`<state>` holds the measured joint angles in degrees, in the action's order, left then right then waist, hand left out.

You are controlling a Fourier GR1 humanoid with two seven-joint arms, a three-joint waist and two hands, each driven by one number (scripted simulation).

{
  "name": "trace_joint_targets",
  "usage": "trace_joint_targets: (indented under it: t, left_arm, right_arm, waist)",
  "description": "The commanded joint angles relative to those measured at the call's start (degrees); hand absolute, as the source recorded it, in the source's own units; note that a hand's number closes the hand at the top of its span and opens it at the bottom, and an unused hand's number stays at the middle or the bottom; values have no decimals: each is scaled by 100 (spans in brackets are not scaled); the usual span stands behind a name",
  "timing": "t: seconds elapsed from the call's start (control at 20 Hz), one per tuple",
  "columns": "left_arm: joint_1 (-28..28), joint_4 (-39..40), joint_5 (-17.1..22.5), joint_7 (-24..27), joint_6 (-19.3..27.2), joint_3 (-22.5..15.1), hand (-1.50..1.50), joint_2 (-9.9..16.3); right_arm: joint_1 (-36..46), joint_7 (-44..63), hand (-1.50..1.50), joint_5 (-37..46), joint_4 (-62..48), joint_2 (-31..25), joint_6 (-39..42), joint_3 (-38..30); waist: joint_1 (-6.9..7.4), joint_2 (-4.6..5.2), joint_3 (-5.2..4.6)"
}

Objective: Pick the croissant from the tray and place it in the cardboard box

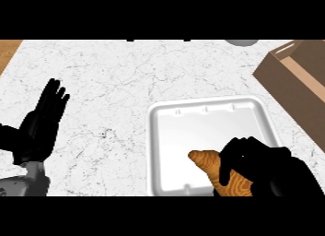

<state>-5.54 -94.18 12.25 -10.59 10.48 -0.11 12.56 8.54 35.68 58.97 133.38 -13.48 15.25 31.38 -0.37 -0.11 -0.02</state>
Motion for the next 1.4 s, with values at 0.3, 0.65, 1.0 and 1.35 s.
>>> trace_joint_targets:
  t: [0.3,0.65,1.0,1.35]
  left_arm:
    - [-179,-100,-176,-183,68,17,0,-33]
    - [-117,-171,-106,-280,-15,120,0,-125]
    - [120,-141,-232,-49,-132,63,0,-195]
    - [-185,79,-27,-53,-370,310,0,-98]
  right_arm:
    - [696,-244,150,-1498,-92,-86,754,-3003]
    - [967,-1384,150,-1675,-1704,-672,303,-4250]
    - [1491,-2538,150,-1120,-3733,-1317,-501,-4589]
    - [1875,-3670,150,-819,-5711,-1843,-1076,-4693]
  waist:
    - [27,14,6]
    - [49,16,5]
    - [103,28,4]
    - [105,36,4]
